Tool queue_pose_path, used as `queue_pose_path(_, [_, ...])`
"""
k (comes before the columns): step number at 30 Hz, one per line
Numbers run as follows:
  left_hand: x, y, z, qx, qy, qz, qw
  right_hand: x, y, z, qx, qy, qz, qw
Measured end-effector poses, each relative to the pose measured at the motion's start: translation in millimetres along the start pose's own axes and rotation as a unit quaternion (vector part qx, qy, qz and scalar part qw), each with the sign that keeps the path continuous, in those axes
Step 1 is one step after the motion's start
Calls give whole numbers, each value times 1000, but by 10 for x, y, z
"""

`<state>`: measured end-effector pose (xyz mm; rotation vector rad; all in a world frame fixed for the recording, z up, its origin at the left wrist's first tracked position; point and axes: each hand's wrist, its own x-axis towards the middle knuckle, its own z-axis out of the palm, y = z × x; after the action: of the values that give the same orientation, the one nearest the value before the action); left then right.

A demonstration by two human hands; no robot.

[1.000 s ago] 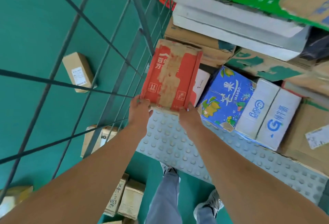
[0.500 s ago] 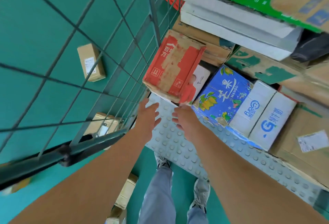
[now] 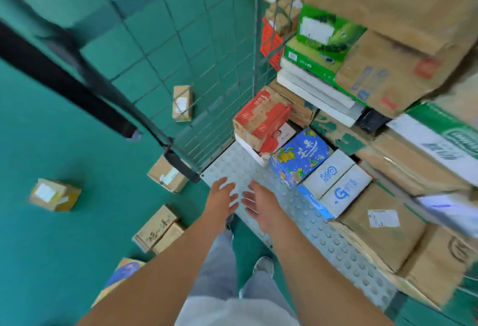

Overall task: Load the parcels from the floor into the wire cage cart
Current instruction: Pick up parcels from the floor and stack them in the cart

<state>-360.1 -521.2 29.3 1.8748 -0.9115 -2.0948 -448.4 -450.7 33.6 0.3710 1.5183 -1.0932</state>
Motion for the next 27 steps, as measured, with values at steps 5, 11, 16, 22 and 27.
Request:
queue_pose_path(5, [-716, -356, -368, -87, 39, 14, 995, -674, 445, 134, -23, -55, -40, 997])
queue_pose_path(11, [-1233, -712, -1131, -144, 97, 21, 985, -1083, 919, 435, -189, -91, -40, 977])
queue_pose_path(16, [-1226, -617, -1484, -201, 132, 41, 970, -1165, 876, 689, -242, -90, -67, 964])
queue_pose_path(22, [-1242, -674, -1976, -241, 134, 43, 960, -1219, 1149, 1209, -323, -120, -53, 937])
queue_pose_path(27, [-1137, -625, -2682, -291, 150, 41, 944, -1199, 1338, 1827, -360, -122, -55, 923])
